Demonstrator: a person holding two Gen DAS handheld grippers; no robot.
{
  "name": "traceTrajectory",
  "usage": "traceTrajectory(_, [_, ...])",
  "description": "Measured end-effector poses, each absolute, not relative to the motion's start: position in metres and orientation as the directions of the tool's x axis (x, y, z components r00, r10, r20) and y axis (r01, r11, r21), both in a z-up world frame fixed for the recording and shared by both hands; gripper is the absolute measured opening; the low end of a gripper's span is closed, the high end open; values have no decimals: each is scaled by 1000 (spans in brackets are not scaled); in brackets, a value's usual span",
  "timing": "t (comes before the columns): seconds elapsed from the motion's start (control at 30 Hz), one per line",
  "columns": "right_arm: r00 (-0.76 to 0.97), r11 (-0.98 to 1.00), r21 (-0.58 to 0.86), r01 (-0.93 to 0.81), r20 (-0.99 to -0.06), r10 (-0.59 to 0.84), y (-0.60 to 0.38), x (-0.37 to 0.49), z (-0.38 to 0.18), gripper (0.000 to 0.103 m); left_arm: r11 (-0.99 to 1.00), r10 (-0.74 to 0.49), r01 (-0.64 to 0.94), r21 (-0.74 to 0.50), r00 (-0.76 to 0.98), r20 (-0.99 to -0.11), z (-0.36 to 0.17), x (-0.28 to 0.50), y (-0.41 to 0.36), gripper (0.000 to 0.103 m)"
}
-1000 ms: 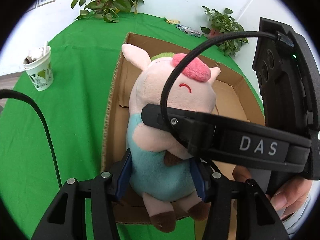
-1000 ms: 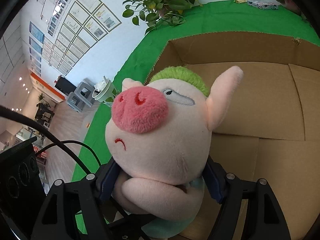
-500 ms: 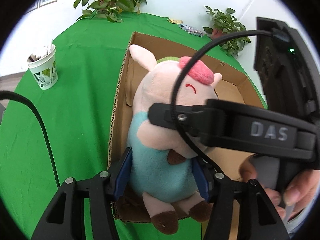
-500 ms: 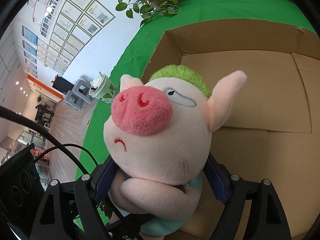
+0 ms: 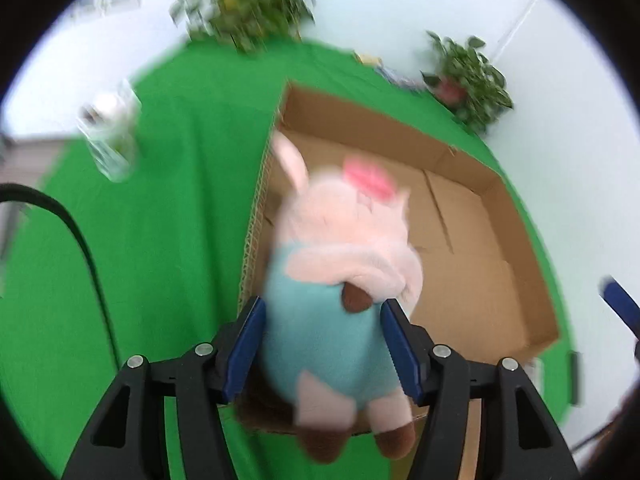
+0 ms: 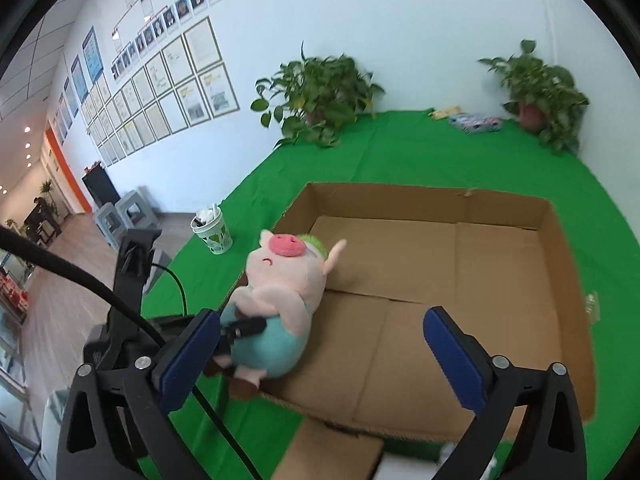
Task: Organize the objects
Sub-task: 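Carry the plush pig into the open cardboard box and release it, then move the left tool to the long brown cardboard box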
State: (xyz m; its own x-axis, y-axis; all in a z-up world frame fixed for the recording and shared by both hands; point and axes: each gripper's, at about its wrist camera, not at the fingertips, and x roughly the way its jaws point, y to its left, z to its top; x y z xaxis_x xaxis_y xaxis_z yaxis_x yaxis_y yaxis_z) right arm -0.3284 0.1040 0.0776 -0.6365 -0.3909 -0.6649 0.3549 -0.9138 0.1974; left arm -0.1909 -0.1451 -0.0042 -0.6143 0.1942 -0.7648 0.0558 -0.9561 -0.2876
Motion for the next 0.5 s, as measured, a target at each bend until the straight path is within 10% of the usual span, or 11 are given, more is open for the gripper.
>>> traceTrajectory(0.33, [-732, -963, 100, 251, -631, -257, 126, -223, 76, 102, -996, 2, 26, -80, -944, -329, 97, -70, -94, 85])
traceTrajectory(0.5, [-796, -976, 58, 209, -569, -204, 143, -174, 73, 102, -993, 52, -14, -113, -937, -345, 104, -38, -71, 85])
